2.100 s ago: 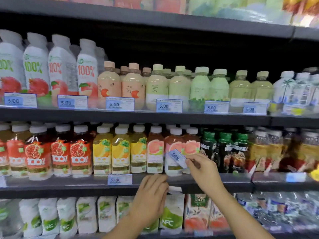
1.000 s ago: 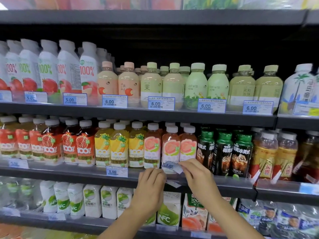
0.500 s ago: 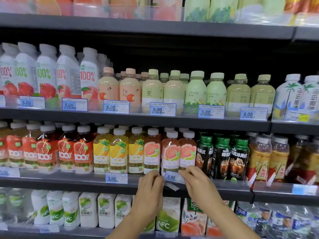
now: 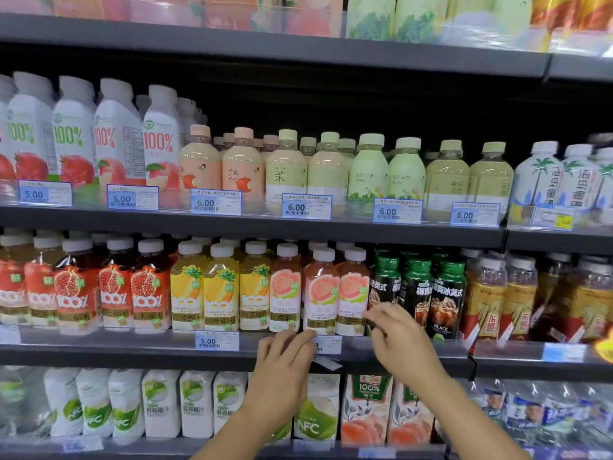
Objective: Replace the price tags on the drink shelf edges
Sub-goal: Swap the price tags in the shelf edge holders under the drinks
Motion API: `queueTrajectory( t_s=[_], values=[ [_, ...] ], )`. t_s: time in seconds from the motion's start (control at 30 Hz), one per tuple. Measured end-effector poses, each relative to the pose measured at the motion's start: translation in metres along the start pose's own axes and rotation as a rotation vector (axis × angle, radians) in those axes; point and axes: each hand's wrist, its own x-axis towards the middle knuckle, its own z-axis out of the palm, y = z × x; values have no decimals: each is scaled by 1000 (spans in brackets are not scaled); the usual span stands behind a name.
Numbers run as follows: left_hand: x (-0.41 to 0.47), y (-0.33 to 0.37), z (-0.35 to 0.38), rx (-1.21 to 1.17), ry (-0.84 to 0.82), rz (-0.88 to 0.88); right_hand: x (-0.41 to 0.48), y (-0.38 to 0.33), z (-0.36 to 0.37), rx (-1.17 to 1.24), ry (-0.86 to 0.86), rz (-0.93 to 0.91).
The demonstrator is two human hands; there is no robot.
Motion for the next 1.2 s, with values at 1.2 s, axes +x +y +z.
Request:
queueTrajectory(
  t_s=[1.2],
  values=[
    [42, 46, -14, -304, 5, -116, 2, 21, -66, 262, -254, 295]
  ],
)
